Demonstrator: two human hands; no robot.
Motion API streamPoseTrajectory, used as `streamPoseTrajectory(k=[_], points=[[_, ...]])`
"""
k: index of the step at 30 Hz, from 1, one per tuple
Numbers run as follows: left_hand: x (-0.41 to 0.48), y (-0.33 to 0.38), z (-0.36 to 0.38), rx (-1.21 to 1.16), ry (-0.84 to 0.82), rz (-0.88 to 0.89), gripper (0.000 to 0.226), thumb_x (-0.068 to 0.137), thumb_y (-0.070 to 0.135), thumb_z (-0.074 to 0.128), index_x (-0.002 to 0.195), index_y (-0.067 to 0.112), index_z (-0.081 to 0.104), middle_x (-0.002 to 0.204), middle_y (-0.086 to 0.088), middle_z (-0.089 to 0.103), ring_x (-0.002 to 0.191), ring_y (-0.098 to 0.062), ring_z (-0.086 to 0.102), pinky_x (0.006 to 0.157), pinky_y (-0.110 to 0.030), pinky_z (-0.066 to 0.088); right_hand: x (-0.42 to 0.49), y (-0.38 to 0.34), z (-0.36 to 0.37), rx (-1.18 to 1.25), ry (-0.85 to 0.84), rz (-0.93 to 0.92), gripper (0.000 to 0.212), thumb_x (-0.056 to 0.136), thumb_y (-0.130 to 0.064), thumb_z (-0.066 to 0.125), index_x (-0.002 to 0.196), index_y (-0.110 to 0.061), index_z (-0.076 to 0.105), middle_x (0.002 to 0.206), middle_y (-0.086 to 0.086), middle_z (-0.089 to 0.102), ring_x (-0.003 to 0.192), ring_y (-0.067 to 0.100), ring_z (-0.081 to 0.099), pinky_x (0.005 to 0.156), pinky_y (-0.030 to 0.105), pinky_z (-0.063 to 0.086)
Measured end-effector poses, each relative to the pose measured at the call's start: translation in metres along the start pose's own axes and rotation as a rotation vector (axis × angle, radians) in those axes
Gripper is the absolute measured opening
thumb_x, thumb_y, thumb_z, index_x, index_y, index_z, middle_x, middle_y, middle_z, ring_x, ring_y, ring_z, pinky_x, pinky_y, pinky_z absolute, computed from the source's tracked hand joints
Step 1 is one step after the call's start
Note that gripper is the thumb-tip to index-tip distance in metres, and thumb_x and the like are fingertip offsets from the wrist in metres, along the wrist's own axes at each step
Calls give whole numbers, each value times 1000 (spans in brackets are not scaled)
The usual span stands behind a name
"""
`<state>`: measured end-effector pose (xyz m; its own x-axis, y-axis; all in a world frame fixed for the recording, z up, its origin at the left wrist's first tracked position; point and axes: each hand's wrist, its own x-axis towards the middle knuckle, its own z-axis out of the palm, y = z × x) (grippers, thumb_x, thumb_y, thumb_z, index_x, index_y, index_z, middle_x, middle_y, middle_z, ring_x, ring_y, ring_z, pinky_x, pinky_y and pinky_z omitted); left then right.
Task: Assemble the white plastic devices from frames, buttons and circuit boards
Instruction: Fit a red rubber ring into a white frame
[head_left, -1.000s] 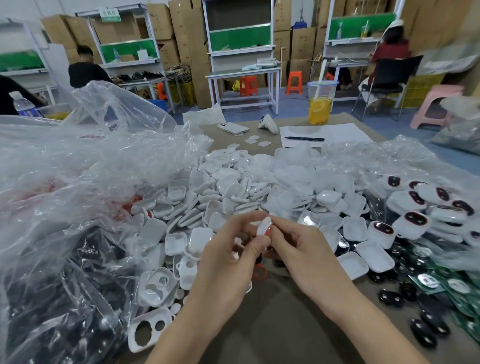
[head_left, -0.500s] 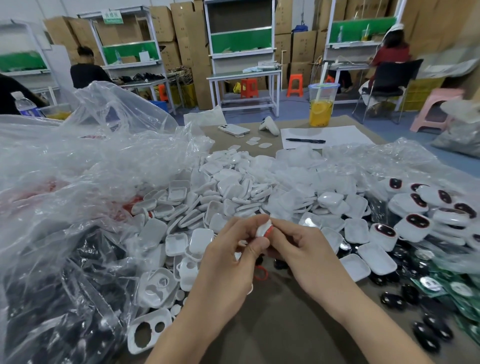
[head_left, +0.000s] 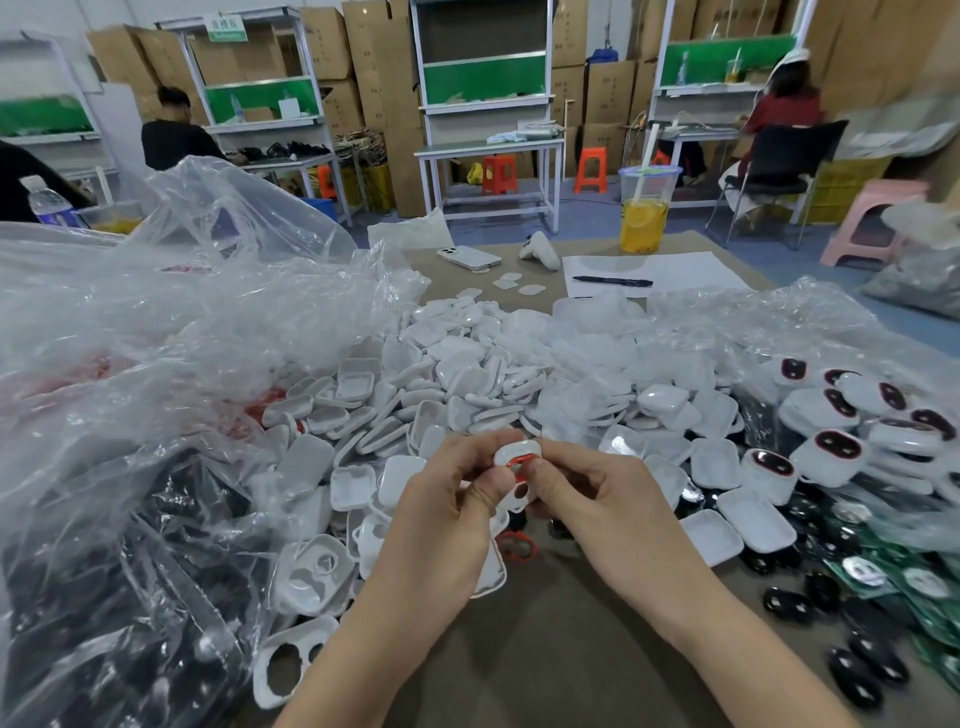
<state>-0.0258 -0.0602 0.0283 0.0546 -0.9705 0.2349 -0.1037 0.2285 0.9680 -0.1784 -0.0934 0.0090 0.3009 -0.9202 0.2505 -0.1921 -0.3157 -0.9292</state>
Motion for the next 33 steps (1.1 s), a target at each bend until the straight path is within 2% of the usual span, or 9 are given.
streamPoseTrajectory(k=[3,5,8,11,19,23,28,30,33], points=[[2,-3,-4,-88,-53,-53,26,100,6,58,107,24,75,106,2,72,84,-1,67,63,-28,61,1,-1,0,17,6,-1,23,101,-32,57,106,-47,74,92,-11,76,88,6,71,86,31,59],[1,-5,-4,-124,-69,-84,27,100,11,59,110,31,74,109,3,73,98,-10,70,69,-40,63,0,-2,0,22,4,-1,22,101,-33,56,107,-45,74,89,-10,76,84,5,70,82,28,57],[-1,-6,-3,-10,-61,-6,42,99,14,61,109,54,68,101,13,70,97,-7,68,69,-24,61,0,-2,3,28,11,3,24,101,-37,52,108,-31,73,85,4,72,79,23,66,76,44,54],[-4,-6,2,30,-75,16,44,99,15,62,112,58,65,98,17,67,88,-6,68,71,-30,62,-2,-3,4,44,10,17,31,102,-39,49,105,-17,71,92,17,70,91,39,64,83,57,53],[-6,-4,2,41,-84,18,36,98,20,62,108,55,67,100,11,70,86,-9,69,70,-25,60,-2,-6,2,22,-4,30,31,105,-26,48,94,-4,65,87,22,66,84,39,61,80,56,52],[-7,-5,3,59,-85,55,34,99,22,61,110,53,67,102,13,67,87,-9,67,68,-23,60,-1,-4,0,77,-30,51,28,105,-25,48,97,-11,71,90,13,72,93,35,68,88,55,54],[-4,-6,1,-12,-13,42,28,100,26,57,102,50,71,104,13,68,87,-13,68,62,-25,61,3,-3,0,221,-7,96,18,99,-31,61,108,-36,76,98,-3,77,94,15,73,89,32,58],[-3,-6,0,-29,-4,27,28,100,25,56,103,48,71,100,12,70,87,-13,68,61,-26,61,4,-2,-1,262,-6,117,15,97,-32,64,107,-35,76,99,-3,77,93,17,73,89,38,59],[-2,-6,-2,-24,-3,29,29,100,24,58,102,50,71,94,14,71,71,-2,64,57,-22,59,4,-2,-2,325,-4,146,15,94,-35,68,106,-33,77,100,1,77,99,25,72,97,47,56]])
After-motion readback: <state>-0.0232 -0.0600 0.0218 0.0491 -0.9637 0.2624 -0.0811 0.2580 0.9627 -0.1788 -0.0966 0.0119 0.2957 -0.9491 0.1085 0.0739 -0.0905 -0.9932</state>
